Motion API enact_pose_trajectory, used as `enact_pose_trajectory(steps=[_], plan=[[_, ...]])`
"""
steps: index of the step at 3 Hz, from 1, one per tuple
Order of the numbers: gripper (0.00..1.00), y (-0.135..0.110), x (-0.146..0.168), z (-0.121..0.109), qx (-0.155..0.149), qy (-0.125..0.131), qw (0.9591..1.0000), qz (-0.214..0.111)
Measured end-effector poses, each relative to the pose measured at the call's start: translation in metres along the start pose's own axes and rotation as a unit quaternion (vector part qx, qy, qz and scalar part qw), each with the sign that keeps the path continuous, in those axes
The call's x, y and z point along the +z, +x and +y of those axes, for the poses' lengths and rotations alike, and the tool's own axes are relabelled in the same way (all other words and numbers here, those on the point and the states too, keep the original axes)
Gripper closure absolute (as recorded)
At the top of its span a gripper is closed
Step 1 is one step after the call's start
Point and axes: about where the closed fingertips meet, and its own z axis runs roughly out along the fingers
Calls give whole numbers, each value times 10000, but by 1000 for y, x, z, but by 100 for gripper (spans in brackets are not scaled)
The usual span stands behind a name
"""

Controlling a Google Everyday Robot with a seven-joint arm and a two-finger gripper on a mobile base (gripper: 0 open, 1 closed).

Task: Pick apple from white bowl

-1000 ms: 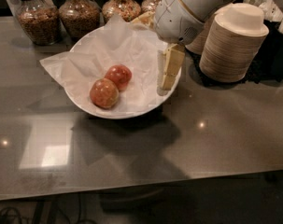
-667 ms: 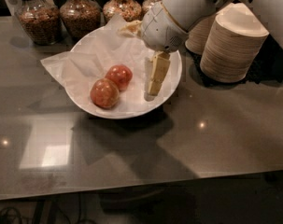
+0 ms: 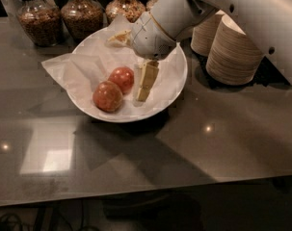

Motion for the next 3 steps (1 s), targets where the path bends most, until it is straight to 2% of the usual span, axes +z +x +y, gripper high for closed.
enact_pose_trajectory(steps=[1,2,3], plan=[[5,0,8,-2,-57,-51,10000,-13],[13,4,13,0,-184,-107,9998,49],[17,11,19,2,-332,-179,9992,158]])
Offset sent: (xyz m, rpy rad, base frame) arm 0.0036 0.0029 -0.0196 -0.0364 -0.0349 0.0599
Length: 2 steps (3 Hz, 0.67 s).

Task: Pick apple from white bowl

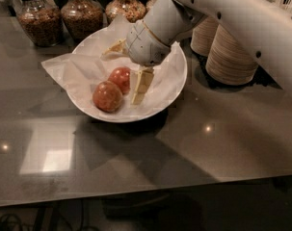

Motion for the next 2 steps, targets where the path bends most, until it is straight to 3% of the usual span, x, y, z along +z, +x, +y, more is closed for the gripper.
enact_pose_trajectory(steps=[2], plan=[[23,12,7,2,-188,-35,9997,133]])
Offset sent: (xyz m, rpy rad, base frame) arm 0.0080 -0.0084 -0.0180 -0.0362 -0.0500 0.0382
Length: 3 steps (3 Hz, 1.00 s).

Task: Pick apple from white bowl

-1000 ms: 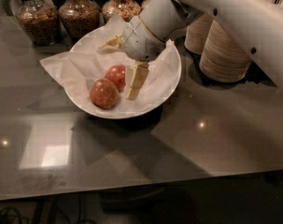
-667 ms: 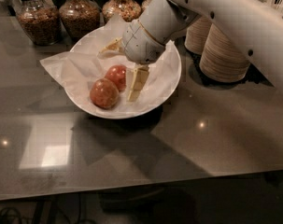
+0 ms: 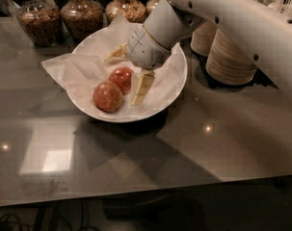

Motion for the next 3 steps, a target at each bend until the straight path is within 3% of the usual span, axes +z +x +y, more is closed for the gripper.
enact_pose_trajectory(steps=[1,3], plan=[[31,1,4,-3,-89,-20,10000,-2],[28,-5,18,-12,-334,-199,9992,-54]])
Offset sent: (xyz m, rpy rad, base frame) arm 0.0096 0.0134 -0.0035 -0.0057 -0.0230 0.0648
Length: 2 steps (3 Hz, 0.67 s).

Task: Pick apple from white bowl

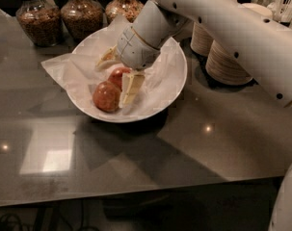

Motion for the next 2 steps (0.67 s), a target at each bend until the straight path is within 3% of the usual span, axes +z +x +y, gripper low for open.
enact_pose_trajectory(steps=[2], plan=[[28,-5,31,-5,-189,-392,9990,-116]])
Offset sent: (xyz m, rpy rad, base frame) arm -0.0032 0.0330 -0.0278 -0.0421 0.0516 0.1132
